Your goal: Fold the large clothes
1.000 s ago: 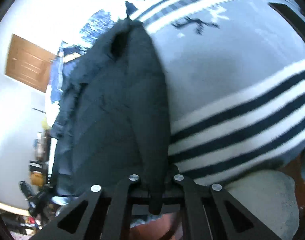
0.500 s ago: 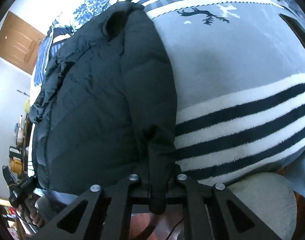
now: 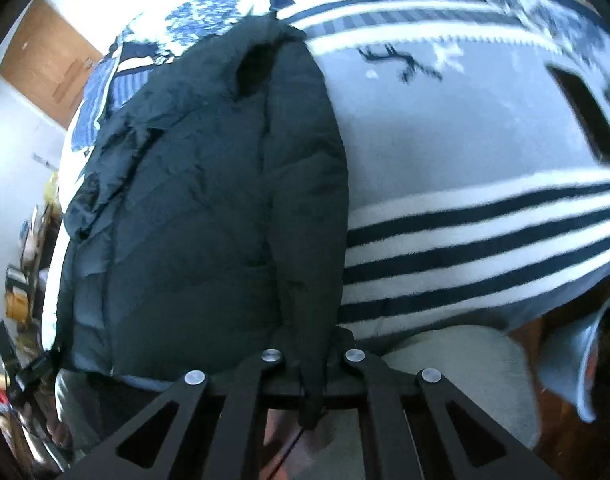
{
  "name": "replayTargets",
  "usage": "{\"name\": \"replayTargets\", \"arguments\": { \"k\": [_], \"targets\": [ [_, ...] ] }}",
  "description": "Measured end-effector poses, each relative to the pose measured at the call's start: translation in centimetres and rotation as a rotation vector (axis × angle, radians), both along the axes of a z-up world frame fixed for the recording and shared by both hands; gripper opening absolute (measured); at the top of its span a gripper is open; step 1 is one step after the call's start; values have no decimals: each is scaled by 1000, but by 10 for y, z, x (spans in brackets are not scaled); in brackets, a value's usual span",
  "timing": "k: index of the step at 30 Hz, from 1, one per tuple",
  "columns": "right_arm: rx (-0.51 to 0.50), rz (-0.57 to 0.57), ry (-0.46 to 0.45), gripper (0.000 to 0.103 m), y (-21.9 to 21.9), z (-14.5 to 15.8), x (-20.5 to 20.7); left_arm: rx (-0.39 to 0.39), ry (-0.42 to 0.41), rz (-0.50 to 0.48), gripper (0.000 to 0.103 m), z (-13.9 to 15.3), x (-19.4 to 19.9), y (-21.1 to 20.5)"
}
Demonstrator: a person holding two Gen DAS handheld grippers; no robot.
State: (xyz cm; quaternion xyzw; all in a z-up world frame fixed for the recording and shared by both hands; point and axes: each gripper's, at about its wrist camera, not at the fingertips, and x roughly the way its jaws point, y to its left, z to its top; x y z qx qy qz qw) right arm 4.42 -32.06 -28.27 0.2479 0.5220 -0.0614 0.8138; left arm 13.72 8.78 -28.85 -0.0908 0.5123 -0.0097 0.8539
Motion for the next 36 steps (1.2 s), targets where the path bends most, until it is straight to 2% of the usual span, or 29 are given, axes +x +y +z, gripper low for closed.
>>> {"name": "replayTargets", "arguments": {
  "k": [4,7,9,10,13,18,25,30,33,36],
  "targets": [
    [-26,7,-8,5,2,1,1,24,48,-13,3,-14,6,-2],
    [-12,-3,-12,5,2,-1,-5,36,-8,-15,3,1,-2,-7],
    [-64,5,-47,5,6,9,-11,39,3,-14,4,3,-6,-6],
    [-86,14,-52,5,10,10,-12,42,35,-16,4,-3,-5,-6],
    [-91,24,17,5,13,-5,0,70,85,-23,4,-20,0,-8],
    [-133,34,55,5,18,-8,7,147,57,-57,4,-16,-5,-23],
    [-126,15,77,7,18,-12,11,137,61,-42,9,-21,-7,-20],
    [-66,2,70,10,9,-13,10,134,59,-46,9,-23,-10,-16],
    [-6,2,53,12,2,-14,9,110,81,-52,19,-22,-13,-15],
    [47,8,40,21,-1,-15,9,73,72,-58,33,-22,-14,-13]
  ]
}}
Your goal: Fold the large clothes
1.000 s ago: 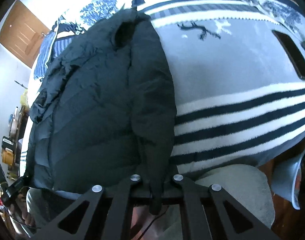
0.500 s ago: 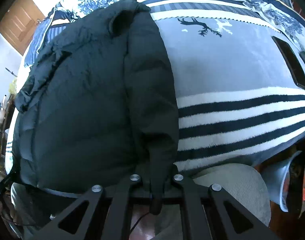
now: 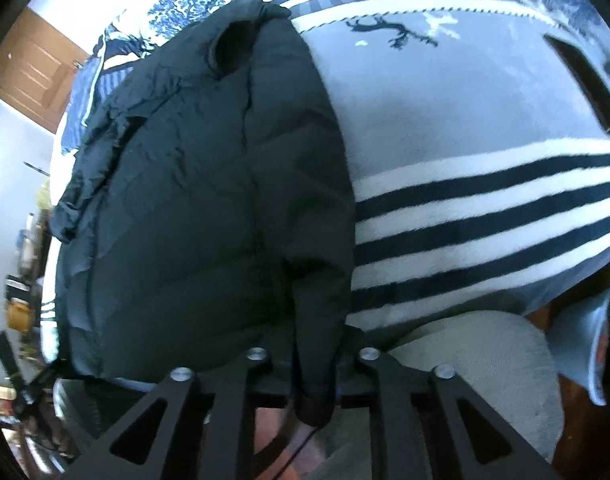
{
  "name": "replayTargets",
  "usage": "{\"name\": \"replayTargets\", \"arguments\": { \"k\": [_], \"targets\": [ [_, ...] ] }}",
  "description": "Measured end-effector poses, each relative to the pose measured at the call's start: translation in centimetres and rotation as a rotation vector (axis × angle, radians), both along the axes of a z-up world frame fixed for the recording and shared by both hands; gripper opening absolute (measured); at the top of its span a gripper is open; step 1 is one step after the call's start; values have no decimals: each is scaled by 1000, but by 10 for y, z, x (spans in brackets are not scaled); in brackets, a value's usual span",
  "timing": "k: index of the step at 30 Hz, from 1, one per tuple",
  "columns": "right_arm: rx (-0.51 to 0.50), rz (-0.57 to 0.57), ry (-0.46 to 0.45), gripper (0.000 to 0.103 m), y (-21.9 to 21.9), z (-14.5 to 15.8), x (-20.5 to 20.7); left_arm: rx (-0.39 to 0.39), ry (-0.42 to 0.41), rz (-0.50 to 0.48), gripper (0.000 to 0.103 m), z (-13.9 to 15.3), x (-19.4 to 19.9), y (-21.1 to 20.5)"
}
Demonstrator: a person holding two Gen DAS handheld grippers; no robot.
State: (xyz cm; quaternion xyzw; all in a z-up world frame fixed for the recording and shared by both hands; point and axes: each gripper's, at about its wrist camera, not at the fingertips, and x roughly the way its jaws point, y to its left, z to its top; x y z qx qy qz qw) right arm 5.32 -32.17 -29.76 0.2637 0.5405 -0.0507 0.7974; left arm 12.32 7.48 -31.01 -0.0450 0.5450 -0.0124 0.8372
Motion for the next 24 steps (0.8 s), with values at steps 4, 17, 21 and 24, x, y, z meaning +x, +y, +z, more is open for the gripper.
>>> {"name": "replayTargets", "arguments": {
  "k": [4,17,21,24],
  "targets": [
    [7,11,-8,26,-1,1,-3,-9,-3,-13,51,-6,6,3],
    [-56,19,-99,43,6,16,-3,-11,-55,5,24,0,3,4],
    [-5,-22,-161,59,-4,22,-5,-53,-132,77,50,13,-5,22],
    [22,-45,-157,65,-9,20,-3,-120,-143,104,51,14,-4,35]
  ]
}}
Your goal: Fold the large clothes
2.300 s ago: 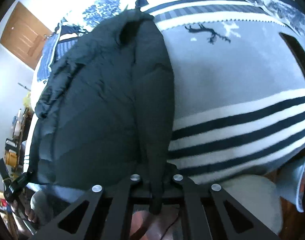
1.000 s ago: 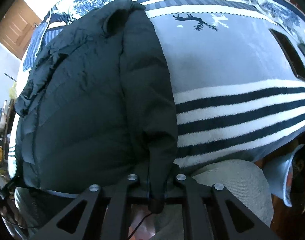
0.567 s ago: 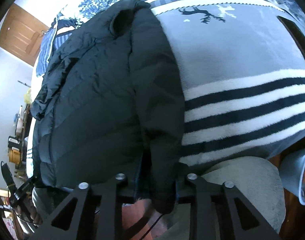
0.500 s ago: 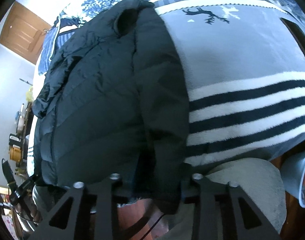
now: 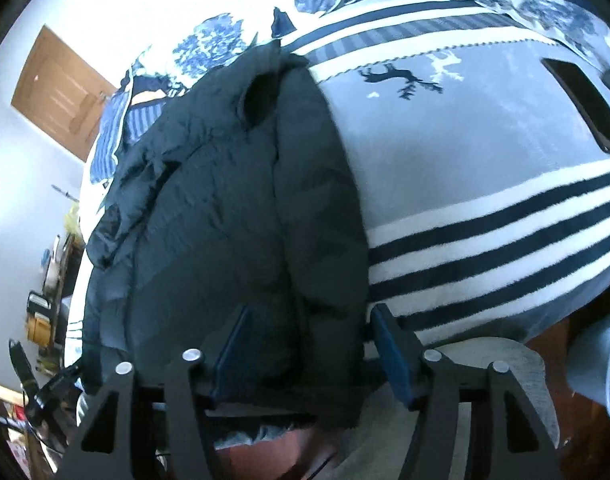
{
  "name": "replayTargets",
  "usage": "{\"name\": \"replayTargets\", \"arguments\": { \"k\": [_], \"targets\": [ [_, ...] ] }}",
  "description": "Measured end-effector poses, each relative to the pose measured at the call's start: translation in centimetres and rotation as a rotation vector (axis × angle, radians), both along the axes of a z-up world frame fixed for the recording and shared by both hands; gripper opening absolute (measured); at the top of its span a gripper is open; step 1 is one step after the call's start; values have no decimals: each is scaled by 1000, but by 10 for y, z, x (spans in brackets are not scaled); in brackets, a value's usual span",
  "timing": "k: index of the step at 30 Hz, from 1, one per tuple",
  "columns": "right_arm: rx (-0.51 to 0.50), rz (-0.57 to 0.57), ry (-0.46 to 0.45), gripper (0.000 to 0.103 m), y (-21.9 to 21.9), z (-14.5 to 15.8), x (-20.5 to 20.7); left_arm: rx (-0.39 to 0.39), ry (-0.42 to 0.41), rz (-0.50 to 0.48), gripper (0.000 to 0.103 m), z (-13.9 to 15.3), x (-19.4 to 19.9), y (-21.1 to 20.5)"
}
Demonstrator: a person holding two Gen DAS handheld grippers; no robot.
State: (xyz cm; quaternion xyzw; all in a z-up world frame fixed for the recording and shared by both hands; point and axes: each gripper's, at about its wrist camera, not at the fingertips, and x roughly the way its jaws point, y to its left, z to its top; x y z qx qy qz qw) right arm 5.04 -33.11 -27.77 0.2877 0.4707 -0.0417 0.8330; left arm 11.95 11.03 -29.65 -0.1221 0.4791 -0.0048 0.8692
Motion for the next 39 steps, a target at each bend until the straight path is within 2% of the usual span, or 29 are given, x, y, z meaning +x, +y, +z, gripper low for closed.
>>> {"name": "replayTargets", "arguments": {
  "k": [2,4,8,13,15,18,20,23,24,27,30,32,33,34,36,38,39],
  "targets": [
    [-12,-20,-32,65,-1,9,-4,-25,-34,7,51,8,-6,3],
    [-20,-26,-103,65,0,24,-3,-68,-85,-6,53,24,-5,8],
    [26,12,-160,65,3,54,11,-155,-151,-6,61,59,3,9],
    [129,101,-166,65,10,74,59,-286,-171,-42,63,92,51,-4],
    [171,130,-155,65,8,77,83,-301,-164,-55,63,98,74,-15],
    [215,158,-116,65,3,76,125,-302,-128,-69,63,98,121,-32],
    [227,141,-71,65,-6,68,161,-336,-88,-97,63,90,159,-41],
    [230,126,-19,58,-15,52,203,-339,0,-95,62,78,207,-62],
    [218,117,8,55,-19,44,220,-335,26,-93,62,72,222,-66],
    [242,97,99,55,-29,12,258,-339,116,-80,61,46,267,-73],
    [287,89,148,52,-38,-13,280,-384,169,-52,59,20,296,-70],
    [291,96,152,35,-41,-19,287,-402,182,-48,38,10,310,-69],
    [280,122,141,17,-40,-15,291,-440,185,-62,17,8,315,-69],
    [250,121,136,10,-40,-9,291,-460,182,-75,6,9,317,-68],
    [105,143,67,5,-35,28,292,-463,126,-86,4,20,317,-67],
    [-12,171,-8,4,-27,66,296,-463,84,-108,2,31,317,-67],
    [-31,175,-35,4,-26,80,299,-471,66,-111,2,36,317,-66]
  ]
}}
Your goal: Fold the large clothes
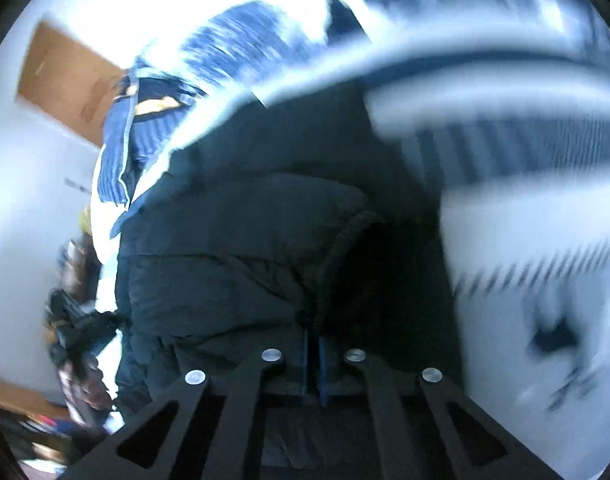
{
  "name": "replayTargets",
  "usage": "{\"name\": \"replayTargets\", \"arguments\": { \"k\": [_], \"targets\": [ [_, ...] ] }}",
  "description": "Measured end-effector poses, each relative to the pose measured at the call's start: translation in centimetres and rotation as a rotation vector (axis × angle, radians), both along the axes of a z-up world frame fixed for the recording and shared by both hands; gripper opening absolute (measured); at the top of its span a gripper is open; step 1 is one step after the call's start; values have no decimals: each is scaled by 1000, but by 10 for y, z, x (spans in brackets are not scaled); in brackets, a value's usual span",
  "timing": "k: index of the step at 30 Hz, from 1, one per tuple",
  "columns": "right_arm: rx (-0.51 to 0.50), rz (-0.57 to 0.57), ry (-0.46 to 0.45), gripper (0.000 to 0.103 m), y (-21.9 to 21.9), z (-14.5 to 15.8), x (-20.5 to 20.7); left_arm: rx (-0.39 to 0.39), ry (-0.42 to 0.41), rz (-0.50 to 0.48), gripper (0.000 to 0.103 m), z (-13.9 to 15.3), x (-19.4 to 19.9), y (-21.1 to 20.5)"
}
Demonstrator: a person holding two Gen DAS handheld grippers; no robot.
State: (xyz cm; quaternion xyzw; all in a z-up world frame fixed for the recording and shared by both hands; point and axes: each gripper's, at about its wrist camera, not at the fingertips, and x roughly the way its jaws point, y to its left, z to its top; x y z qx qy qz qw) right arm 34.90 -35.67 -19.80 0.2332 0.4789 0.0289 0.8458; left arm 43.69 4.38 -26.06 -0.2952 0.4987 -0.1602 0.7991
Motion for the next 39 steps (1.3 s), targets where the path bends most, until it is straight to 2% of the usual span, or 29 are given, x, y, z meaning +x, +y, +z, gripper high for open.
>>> {"name": "replayTargets", "arguments": {
  "k": [3,5,7,8,10,12,14,15,16,18,20,21,22,23,24,25,26,29,30,32,33,34,35,36,37,39],
  "targets": [
    [-114,42,-154,4,12,58,15,-28,-104,25,2,24,-3,1],
    [-175,65,-223,3,22,85,26,-31,-134,39,2,30,-1,1],
    [-220,75,-235,3,23,92,42,-17,-136,36,2,26,4,-4],
    [-242,74,-226,3,21,88,53,-2,-114,19,2,19,11,-9],
    [-236,52,-159,3,10,59,74,37,-44,-3,3,3,17,-14],
    [-166,25,-25,5,-6,7,96,31,-1,-24,4,-8,21,-15],
    [-135,3,57,8,-17,-27,103,42,26,-58,14,-13,15,-13],
    [-114,-5,96,11,-20,-44,106,57,39,-64,33,-11,9,-11],
    [-92,-11,106,13,-23,-52,105,69,53,-68,57,-9,0,-6],
    [-68,-29,91,13,-26,-50,98,68,26,-61,70,2,-23,3],
    [-90,-52,85,22,-29,-36,83,78,10,-45,76,12,-53,15],
    [-106,-69,73,37,-32,-30,75,88,28,-25,76,16,-70,21],
    [-126,-90,45,62,-35,-23,61,77,37,-3,76,15,-79,24],
    [-121,-110,7,75,-36,-15,41,35,51,33,76,13,-97,29],
    [-96,-118,-11,82,-37,-14,27,3,70,47,76,12,-107,32],
    [-44,-111,-18,82,-38,-16,19,-55,96,56,76,6,-120,32],
    [41,-91,-12,82,-37,-23,7,-88,113,64,76,2,-125,29],
    [169,-101,25,80,-32,-50,-7,-136,150,84,76,-9,-128,19],
    [200,-110,52,76,-31,-61,-7,-122,157,91,76,-12,-123,14],
    [288,-141,91,60,-34,-83,-2,-63,183,95,72,-17,-112,6],
    [328,-153,112,49,-36,-94,3,-39,182,86,56,-18,-108,2],
    [344,-168,127,39,-37,-100,6,-9,175,53,26,-18,-101,-3],
    [359,-186,137,35,-41,-105,9,0,179,38,17,-18,-96,-5],
    [372,-200,136,29,-44,-108,11,-10,176,24,11,-15,-94,-6],
    [380,-206,134,11,-46,-108,12,-15,140,13,10,-4,-91,-7],
    [359,-178,108,5,-44,-97,15,53,45,-22,9,24,-86,-8]
  ]
}}
